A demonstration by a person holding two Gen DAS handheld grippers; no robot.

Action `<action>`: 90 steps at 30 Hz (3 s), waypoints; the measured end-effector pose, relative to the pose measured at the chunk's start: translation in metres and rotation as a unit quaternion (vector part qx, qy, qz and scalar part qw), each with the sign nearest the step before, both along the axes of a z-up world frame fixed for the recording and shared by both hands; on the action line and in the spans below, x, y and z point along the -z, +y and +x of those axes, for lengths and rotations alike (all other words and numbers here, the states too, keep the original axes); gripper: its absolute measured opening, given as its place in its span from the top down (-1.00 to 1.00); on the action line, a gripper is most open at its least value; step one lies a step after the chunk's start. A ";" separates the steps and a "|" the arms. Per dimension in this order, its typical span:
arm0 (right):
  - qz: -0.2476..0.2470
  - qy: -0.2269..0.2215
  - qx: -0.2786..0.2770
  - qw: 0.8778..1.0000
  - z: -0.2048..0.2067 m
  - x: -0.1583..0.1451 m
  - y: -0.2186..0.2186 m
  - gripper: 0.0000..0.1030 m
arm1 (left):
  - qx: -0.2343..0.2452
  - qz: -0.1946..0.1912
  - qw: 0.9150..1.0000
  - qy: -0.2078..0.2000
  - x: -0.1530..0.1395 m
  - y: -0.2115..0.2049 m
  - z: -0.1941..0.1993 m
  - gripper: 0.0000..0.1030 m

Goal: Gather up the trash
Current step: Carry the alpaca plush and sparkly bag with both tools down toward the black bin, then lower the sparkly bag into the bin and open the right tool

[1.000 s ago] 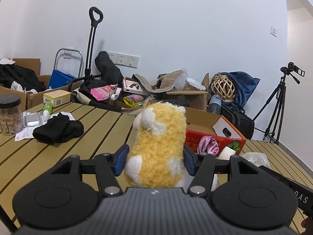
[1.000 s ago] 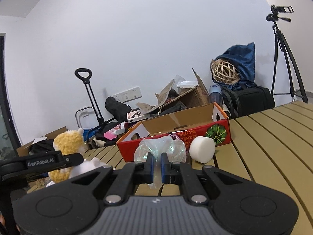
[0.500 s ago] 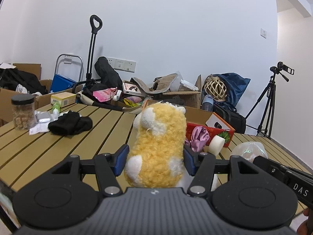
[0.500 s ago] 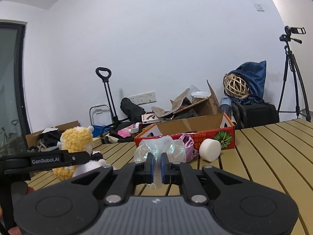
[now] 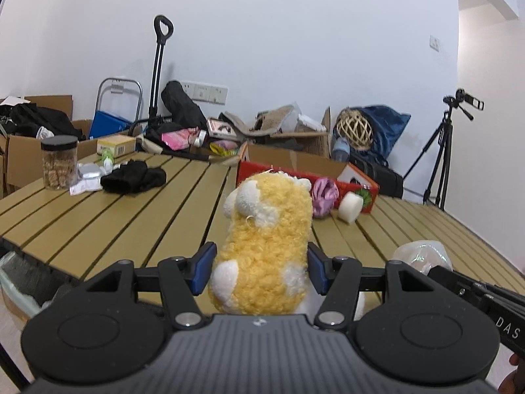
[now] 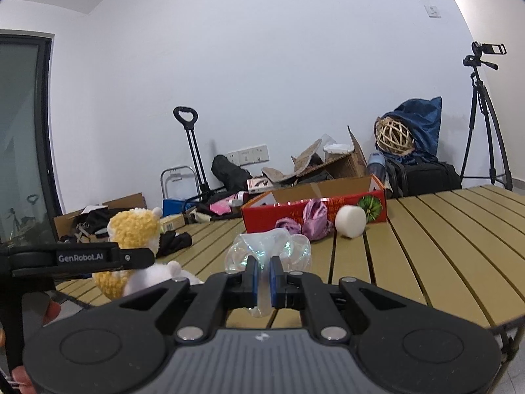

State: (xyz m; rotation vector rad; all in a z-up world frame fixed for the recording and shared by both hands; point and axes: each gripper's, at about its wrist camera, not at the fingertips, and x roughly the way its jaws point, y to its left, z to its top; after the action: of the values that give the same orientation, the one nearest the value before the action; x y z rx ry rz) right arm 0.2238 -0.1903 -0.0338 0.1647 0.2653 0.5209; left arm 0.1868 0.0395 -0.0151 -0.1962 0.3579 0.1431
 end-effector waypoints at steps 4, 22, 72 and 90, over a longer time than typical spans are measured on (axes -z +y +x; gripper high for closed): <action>-0.009 0.012 -0.002 1.000 -0.015 0.007 -0.003 0.87 | 0.004 0.006 1.000 0.017 0.007 -0.002 -0.015 -0.14; -0.076 0.120 -0.014 0.990 -0.058 0.065 -0.005 0.87 | 0.005 0.024 0.995 0.100 0.051 0.007 -0.056 -0.14; -0.191 0.254 -0.058 0.946 -0.003 0.172 0.088 0.76 | -0.053 0.027 0.958 0.281 0.164 0.069 -0.053 -0.14; -0.204 0.277 -0.001 0.939 0.005 0.182 0.074 -1.00 | -0.056 0.025 0.958 0.281 0.164 0.071 -0.054 -0.14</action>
State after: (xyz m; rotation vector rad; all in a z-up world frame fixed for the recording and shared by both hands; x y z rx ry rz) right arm 0.2289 -0.1161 -0.2160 -0.0995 0.9177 0.4025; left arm 0.1327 0.1103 -0.1791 -0.1222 0.9098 0.3209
